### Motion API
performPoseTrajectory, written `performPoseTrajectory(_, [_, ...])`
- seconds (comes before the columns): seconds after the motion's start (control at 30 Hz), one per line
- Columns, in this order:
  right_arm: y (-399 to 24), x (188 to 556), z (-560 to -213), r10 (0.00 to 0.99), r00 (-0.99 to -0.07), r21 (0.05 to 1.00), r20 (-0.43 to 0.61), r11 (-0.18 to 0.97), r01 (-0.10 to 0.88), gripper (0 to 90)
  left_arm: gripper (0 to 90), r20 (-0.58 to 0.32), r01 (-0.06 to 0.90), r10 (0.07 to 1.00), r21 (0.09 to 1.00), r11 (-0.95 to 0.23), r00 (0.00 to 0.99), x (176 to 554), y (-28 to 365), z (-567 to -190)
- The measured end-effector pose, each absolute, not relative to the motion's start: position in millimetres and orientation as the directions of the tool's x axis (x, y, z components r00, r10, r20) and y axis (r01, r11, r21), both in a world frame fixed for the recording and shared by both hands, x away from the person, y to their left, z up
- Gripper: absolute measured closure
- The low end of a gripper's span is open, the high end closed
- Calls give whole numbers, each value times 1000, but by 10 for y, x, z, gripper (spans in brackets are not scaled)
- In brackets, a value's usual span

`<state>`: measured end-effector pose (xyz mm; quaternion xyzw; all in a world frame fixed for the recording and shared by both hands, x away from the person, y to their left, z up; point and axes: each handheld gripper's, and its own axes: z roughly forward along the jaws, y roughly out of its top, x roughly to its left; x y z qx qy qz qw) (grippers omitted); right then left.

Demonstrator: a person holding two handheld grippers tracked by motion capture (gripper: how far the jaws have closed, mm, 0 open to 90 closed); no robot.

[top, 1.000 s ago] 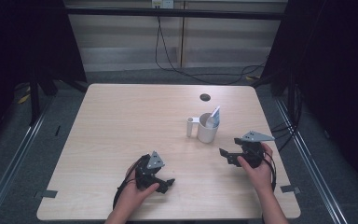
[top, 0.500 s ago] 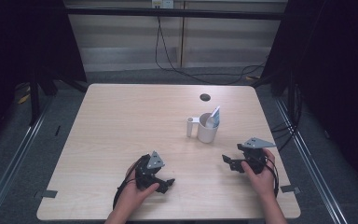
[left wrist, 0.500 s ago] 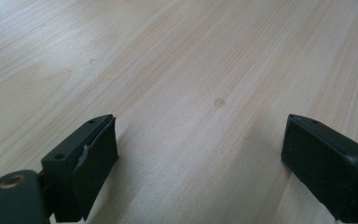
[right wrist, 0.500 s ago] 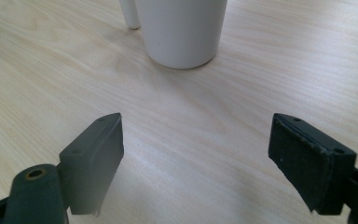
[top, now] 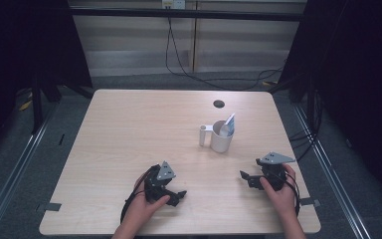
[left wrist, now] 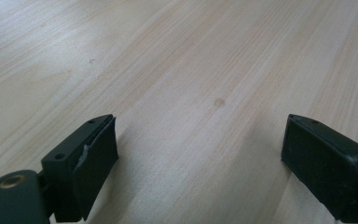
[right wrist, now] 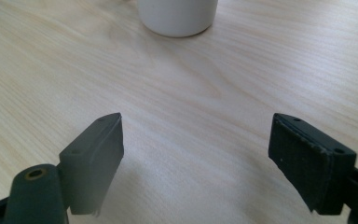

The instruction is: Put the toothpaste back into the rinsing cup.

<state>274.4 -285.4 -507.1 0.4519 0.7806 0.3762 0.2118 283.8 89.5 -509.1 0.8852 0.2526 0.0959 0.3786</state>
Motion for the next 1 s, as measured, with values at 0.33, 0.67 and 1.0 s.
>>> performPoseTrajectory(0.33, [-2881,2707,-5096,864,-503,760,-4,330,560,170,103,-21,375,520,719,-586,854,2838,895,-5091])
performPoseTrajectory(0.67, [-2882,2696,-5110,853,-521,728,1,357,585,159,103,-23,376,521,719,-585,853,2836,894,-5091])
performPoseTrajectory(1.0, [-2894,2710,-5115,856,-516,722,24,342,602,152,103,-24,377,522,719,-583,852,2836,894,-5092])
